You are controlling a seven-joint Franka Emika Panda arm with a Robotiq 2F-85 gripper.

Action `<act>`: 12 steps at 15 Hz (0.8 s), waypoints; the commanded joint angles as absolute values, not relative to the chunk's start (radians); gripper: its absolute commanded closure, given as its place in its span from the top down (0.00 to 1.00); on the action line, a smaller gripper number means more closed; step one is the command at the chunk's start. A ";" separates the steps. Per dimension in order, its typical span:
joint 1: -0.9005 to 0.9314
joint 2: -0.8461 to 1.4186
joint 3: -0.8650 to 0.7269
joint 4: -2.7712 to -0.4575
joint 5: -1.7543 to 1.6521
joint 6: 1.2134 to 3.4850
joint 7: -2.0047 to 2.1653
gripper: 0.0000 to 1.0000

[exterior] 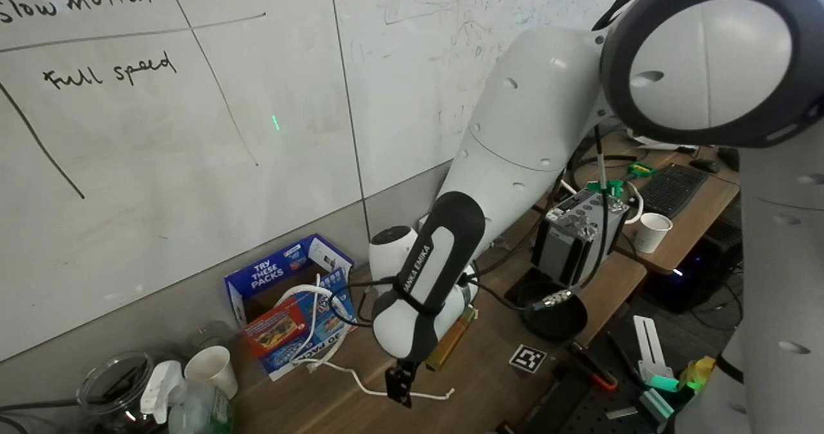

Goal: Pick up the white ropes and put them in the box

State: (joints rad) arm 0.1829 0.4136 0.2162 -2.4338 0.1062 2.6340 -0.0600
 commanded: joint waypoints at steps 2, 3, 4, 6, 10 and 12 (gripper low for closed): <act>0.228 0.399 0.218 -2.467 0.041 2.706 -0.036 1.00; 0.236 0.414 0.212 -2.457 0.027 2.725 -0.031 1.00; 0.238 0.433 0.211 -2.443 0.021 2.742 -0.029 1.00; 0.248 0.456 0.198 -2.425 -0.005 2.778 -0.025 1.00; 0.222 0.516 0.199 -2.374 -0.021 2.829 -0.064 1.00; 0.208 0.557 0.199 -2.341 -0.020 2.843 -0.081 1.00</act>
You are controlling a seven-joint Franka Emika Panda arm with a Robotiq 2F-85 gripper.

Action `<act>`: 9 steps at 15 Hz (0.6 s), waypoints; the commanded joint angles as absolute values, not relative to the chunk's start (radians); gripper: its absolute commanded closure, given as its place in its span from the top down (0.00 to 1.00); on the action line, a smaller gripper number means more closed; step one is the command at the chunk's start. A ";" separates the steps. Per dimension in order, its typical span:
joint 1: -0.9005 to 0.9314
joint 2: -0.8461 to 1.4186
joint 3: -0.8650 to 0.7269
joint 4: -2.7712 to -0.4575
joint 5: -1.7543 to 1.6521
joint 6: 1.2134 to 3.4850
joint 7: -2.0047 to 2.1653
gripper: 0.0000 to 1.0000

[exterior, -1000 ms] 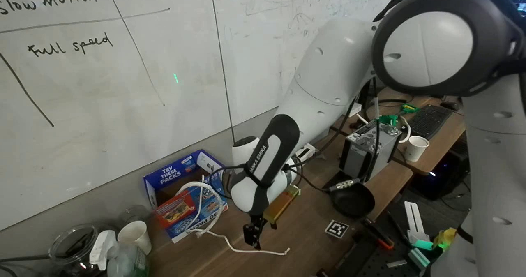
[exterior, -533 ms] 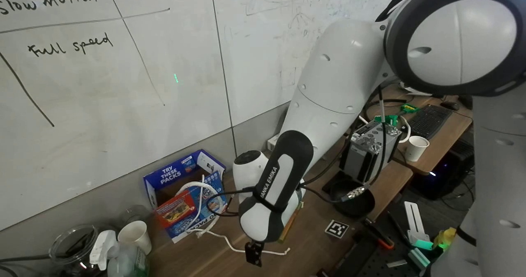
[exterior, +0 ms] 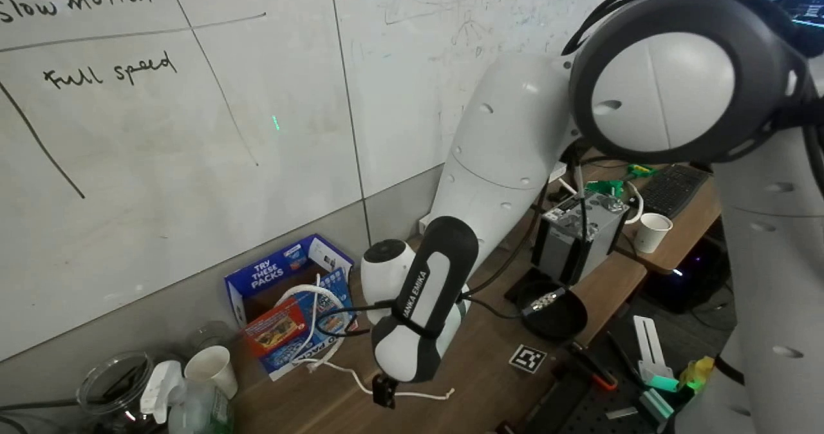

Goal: Pick up the white ropes and put them in the box

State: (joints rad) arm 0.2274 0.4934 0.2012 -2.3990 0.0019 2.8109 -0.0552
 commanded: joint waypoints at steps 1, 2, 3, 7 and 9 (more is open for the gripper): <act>0.205 0.580 0.196 -2.323 -0.022 2.846 -0.087 1.00; 0.201 0.605 0.192 -2.299 -0.024 2.838 -0.094 1.00; 0.202 0.628 0.185 -2.280 -0.029 2.837 -0.097 1.00; 0.199 0.726 0.167 -2.194 -0.056 2.826 -0.115 1.00; 0.189 0.766 0.178 -2.158 -0.060 2.823 -0.131 1.00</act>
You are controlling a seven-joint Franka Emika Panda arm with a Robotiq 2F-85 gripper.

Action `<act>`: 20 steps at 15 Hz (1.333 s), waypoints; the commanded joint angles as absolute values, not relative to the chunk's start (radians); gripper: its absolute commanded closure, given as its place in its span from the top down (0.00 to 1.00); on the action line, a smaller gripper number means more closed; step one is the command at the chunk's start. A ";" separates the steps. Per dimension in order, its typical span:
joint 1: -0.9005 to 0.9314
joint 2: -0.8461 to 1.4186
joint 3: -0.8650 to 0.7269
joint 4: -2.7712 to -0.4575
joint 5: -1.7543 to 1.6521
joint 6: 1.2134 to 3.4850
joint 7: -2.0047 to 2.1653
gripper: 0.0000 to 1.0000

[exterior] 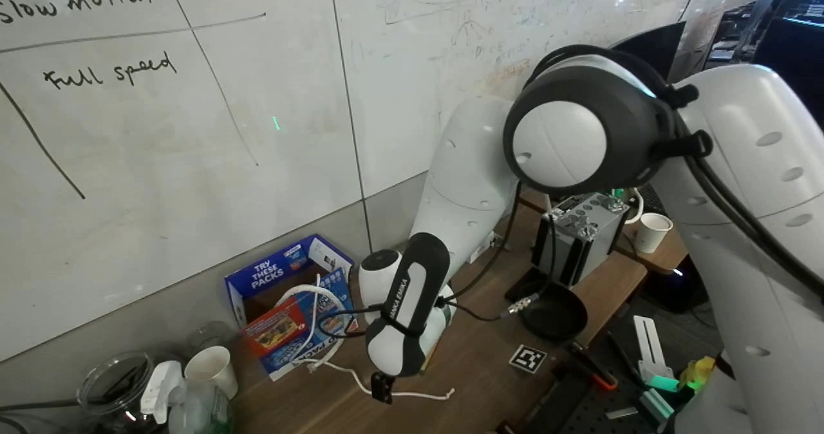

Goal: Pick up the white ropes and put them in the box

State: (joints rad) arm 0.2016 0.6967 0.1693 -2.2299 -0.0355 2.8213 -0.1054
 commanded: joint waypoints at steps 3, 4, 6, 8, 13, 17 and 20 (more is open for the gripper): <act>0.186 0.813 0.195 -2.109 -0.055 2.817 -0.143 1.00; 0.186 0.827 0.200 -2.097 -0.056 2.817 -0.147 1.00; 0.193 0.849 0.208 -2.078 -0.059 2.821 -0.152 1.00; 0.196 0.856 0.212 -2.066 -0.062 2.822 -0.155 1.00; 0.215 0.855 0.204 -2.065 -0.088 2.851 -0.157 1.00; 0.242 0.853 0.184 -2.066 -0.120 2.868 -0.148 1.00; 0.268 0.851 0.160 -2.067 -0.148 2.888 -0.140 1.00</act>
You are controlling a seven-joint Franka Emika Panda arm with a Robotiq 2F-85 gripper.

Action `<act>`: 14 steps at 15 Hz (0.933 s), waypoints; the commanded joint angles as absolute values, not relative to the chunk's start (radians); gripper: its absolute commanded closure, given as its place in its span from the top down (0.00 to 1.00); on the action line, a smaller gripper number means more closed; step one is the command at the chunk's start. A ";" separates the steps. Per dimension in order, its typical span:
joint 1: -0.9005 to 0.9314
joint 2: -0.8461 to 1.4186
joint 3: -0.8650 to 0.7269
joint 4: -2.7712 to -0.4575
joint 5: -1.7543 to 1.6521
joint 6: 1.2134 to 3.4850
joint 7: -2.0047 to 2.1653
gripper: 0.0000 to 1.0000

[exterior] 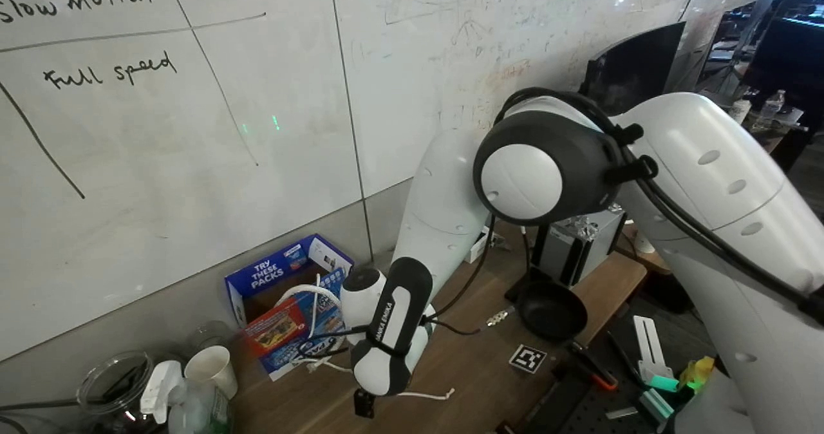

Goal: Pick up the white ropes and put them in the box

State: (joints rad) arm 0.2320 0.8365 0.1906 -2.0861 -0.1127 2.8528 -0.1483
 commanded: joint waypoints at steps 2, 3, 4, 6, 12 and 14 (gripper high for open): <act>0.283 0.850 0.147 -2.066 -0.161 2.892 -0.137 1.00; 0.289 0.851 0.140 -2.066 -0.167 2.895 -0.136 1.00; 0.293 0.850 0.136 -2.066 -0.171 2.897 -0.135 1.00; 0.302 0.854 0.127 -2.063 -0.176 2.898 -0.133 1.00; 0.300 0.858 0.125 -2.060 -0.177 2.900 -0.137 0.74; 0.300 0.857 0.121 -2.057 -0.178 2.901 -0.136 0.58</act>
State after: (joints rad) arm 0.2898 0.8373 0.1329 -2.0774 -0.1538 2.8776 -0.1477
